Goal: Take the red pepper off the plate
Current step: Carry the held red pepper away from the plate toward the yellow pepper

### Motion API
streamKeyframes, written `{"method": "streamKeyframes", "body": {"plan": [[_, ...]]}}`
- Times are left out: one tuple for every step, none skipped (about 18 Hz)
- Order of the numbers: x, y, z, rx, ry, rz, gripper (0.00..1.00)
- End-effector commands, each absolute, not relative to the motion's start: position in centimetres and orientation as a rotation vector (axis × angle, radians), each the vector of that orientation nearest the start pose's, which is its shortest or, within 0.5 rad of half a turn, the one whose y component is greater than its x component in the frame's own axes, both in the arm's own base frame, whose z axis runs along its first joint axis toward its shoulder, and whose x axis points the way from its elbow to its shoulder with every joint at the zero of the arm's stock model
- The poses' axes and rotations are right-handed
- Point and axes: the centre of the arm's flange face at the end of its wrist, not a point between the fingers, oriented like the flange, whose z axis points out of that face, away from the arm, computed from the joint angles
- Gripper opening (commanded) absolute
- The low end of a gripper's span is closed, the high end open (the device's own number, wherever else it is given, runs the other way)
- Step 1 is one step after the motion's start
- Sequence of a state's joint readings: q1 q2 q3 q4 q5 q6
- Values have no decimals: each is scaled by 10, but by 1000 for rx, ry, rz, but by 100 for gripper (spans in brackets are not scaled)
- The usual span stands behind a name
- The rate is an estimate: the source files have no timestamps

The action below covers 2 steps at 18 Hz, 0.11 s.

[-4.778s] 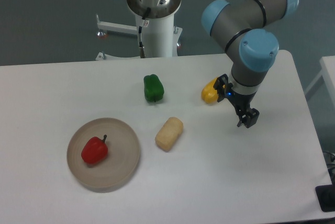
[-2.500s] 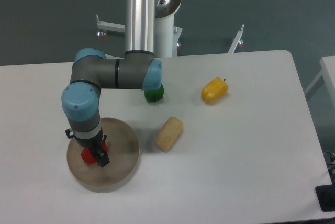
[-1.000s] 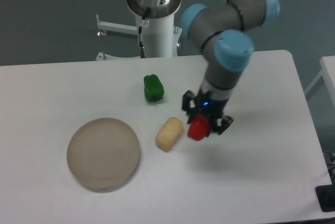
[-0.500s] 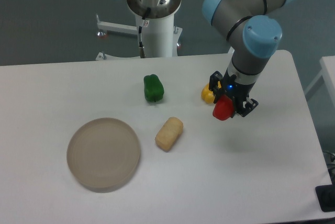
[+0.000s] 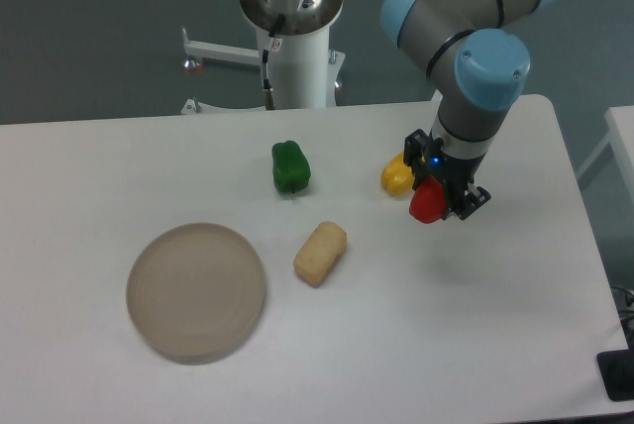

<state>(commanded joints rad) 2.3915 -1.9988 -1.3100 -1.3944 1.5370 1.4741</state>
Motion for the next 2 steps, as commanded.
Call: {"method": "streamKeyframes", "body": {"plan": [[-393, 553, 384, -2944, 995, -11, 15], [-392, 553, 384, -2946, 991, -13, 15]]}}
